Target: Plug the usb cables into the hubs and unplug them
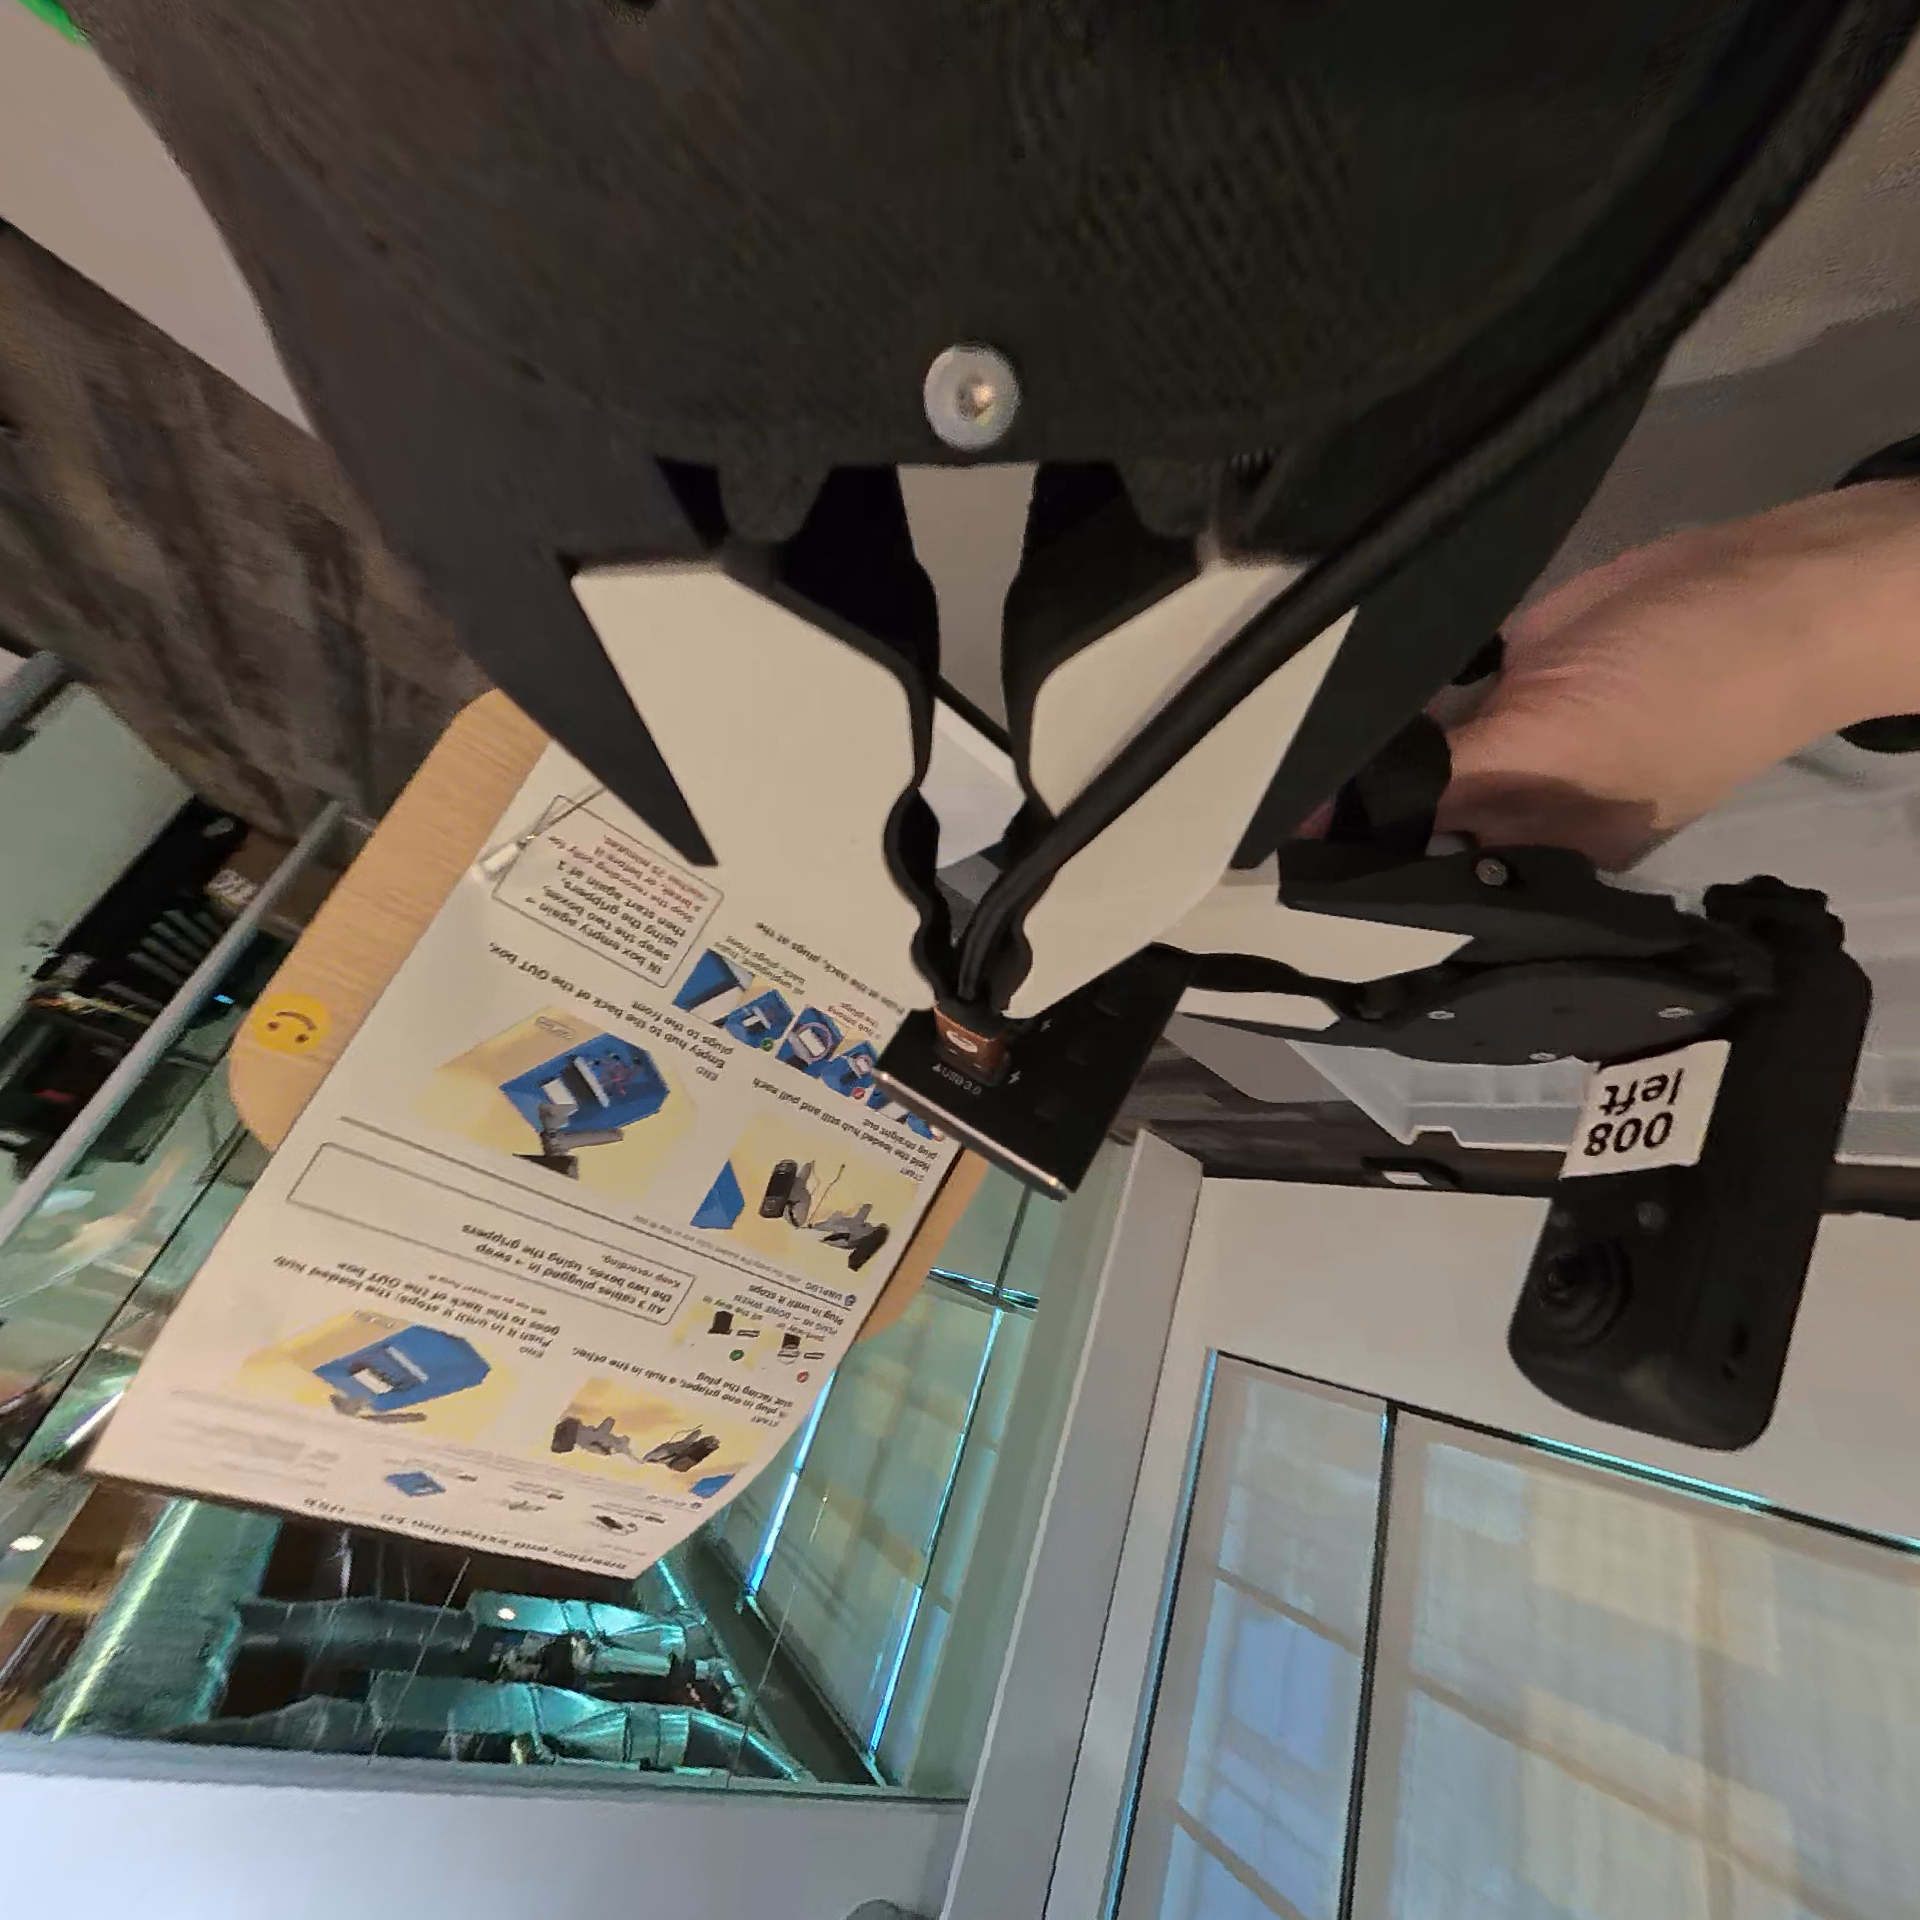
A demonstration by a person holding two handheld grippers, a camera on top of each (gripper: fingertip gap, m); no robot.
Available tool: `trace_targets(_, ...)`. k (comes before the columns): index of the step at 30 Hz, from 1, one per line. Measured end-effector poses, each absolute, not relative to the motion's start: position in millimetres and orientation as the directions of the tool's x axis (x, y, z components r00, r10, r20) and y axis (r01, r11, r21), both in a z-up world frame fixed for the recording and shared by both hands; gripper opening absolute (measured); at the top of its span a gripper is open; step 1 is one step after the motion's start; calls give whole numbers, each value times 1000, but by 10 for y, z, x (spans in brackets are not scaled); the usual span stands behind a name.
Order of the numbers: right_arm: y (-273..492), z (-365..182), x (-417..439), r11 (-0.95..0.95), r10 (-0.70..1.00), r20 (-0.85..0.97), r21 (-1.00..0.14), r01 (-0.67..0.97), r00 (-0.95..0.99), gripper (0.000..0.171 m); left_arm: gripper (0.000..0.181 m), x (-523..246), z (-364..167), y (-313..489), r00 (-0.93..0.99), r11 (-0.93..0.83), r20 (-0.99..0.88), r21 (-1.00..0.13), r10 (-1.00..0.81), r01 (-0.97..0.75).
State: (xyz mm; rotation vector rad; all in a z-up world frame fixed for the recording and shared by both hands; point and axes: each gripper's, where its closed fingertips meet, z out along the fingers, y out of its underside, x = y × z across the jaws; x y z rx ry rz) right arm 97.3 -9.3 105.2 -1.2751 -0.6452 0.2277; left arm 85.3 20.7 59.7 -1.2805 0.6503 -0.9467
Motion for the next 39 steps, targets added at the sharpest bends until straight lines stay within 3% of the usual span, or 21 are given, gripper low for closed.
trace_targets(5,-132,1081,947,313,498,339,-929,199,798,8,30,829,643,179,513,76,30,-980,-858,184)
trace_targets(13,-153,1154,1015,328,493,351,-923,203,796,7,31,933,594,110,463,31,25,-993,-886,112)
trace_targets(29,-204,1201,990,367,461,426,-890,269,779,8,31,986,679,-6,388,-70,138,-980,-911,184)
trace_targets(39,-293,1253,919,398,477,434,-882,252,764,8,32,916,796,-55,445,54,43,-978,-895,203)
